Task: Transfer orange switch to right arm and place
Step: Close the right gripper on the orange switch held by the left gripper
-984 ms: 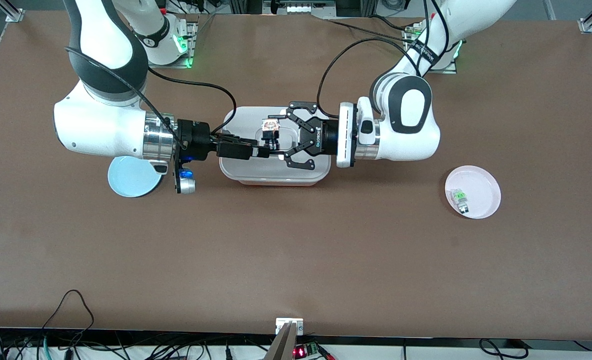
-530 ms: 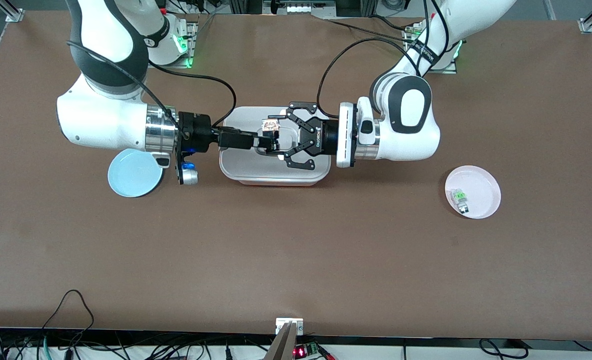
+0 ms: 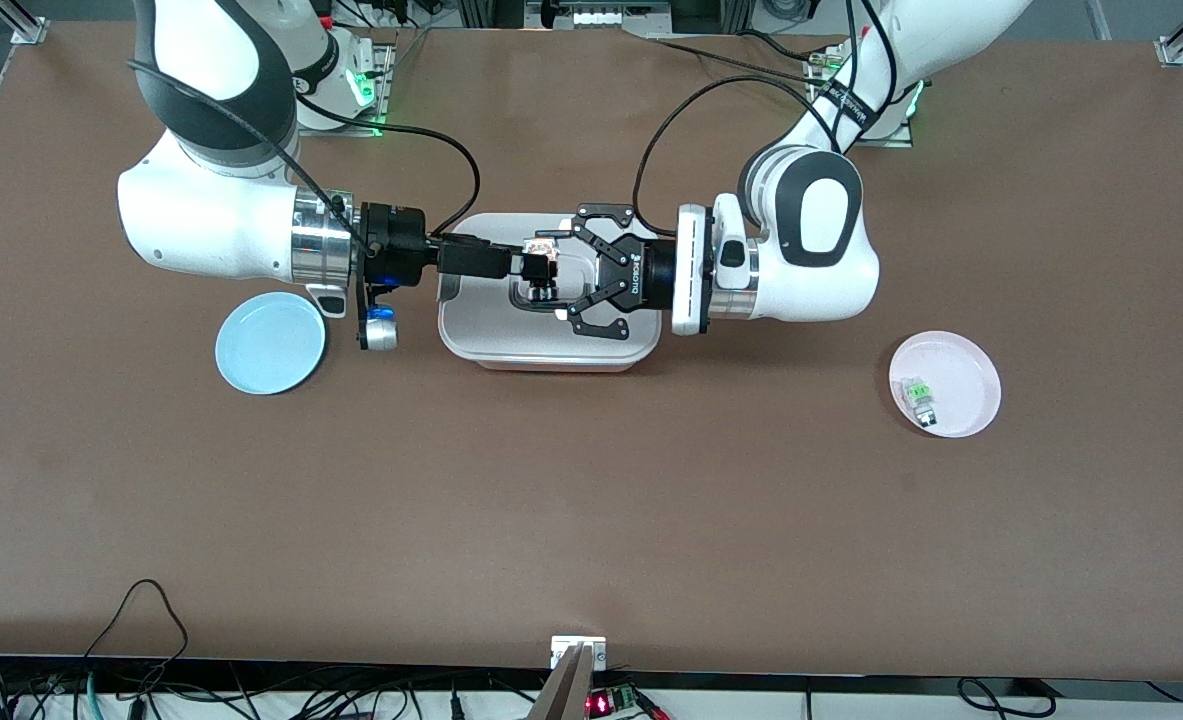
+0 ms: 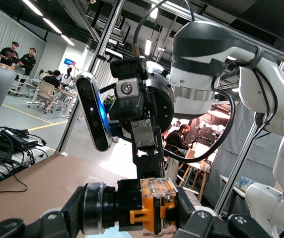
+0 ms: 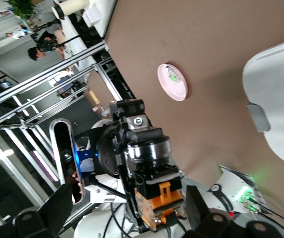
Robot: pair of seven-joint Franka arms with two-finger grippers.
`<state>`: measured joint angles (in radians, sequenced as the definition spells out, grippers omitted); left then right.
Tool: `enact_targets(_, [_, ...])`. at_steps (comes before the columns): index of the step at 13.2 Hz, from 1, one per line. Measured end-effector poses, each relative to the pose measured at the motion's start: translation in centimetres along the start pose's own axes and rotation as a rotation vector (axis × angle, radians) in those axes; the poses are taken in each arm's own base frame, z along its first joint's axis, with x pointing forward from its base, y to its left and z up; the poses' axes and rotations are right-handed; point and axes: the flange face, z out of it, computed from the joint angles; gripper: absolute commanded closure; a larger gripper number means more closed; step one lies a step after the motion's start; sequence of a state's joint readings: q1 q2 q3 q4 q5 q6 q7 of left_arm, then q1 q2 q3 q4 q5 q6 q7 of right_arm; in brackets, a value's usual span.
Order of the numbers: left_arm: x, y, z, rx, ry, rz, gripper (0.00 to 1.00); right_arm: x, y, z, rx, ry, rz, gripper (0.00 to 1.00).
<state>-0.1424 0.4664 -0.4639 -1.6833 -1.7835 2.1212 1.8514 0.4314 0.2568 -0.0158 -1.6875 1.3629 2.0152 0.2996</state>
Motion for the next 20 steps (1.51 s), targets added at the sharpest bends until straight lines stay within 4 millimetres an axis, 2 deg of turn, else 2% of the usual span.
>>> enact_targets(6, [-0.1,0.1,0.2,-0.003,-0.001,-0.001,1.0,1.9,1.8,0.9,0.015,0.009,-0.029,0.01])
enact_targets(9, [-0.1,0.1,0.2,-0.003,-0.001,-0.001,1.0,2.5,2.3,1.1,0.026,0.02,-0.02,0.13])
enact_targets(14, [-0.1,0.1,0.2,-0.003,-0.001,-0.001,1.0,2.3,1.9,0.9,0.04,0.021,-0.022,0.18])
enact_targets(16, [-0.1,0.1,0.2,-0.003,-0.001,-0.001,1.0,2.1,1.8,0.9,0.042,0.02,-0.024,0.26])
enact_targets(19, [-0.1,0.1,0.2,-0.003,0.0,-0.002,1.0,2.0,1.7,0.9,0.041,0.018,-0.026,0.52])
enact_targets(20, [0.2,0.0,0.1,0.001,0.008,-0.002,1.0,2.1,1.8,0.9,0.04,0.018,-0.024,0.58])
